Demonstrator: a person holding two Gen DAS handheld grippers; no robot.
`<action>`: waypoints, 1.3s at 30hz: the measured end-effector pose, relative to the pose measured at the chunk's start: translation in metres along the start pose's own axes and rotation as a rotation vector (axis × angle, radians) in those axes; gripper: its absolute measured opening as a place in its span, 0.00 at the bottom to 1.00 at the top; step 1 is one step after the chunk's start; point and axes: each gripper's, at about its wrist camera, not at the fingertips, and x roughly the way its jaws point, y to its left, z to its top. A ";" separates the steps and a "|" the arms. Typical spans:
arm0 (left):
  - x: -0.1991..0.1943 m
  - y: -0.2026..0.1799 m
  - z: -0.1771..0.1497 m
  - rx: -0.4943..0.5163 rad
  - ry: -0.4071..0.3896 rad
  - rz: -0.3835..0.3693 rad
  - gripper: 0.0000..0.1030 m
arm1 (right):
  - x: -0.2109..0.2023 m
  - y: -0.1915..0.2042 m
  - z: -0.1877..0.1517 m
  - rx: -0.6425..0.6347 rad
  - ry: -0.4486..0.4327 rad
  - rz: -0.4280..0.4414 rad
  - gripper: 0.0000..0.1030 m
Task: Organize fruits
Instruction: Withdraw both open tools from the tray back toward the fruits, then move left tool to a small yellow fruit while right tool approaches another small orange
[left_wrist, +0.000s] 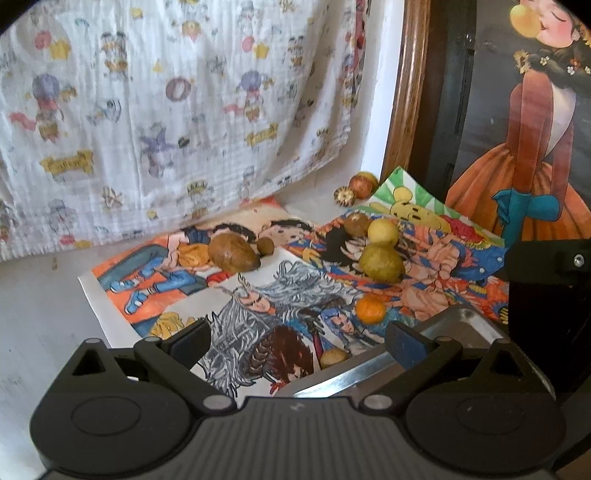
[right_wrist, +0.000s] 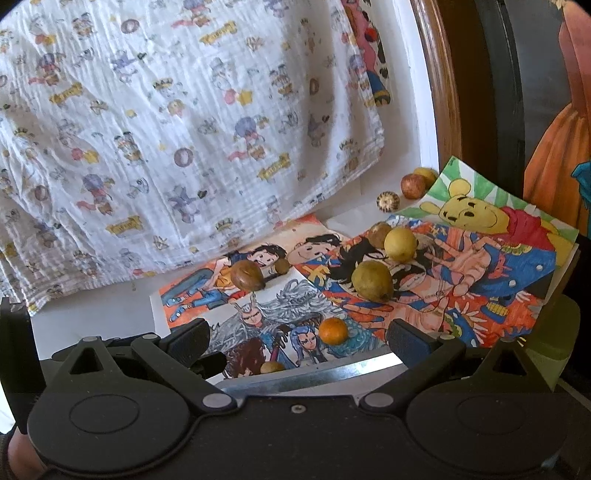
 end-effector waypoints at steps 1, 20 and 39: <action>0.004 0.000 -0.001 -0.001 0.007 -0.002 0.99 | 0.005 -0.002 0.000 0.001 0.008 -0.001 0.99; 0.100 -0.010 -0.001 -0.069 0.220 -0.070 0.77 | 0.091 -0.056 0.013 0.058 0.097 -0.009 0.99; 0.110 -0.018 -0.003 -0.015 0.289 -0.012 0.39 | 0.122 -0.060 0.019 0.062 0.127 0.032 0.99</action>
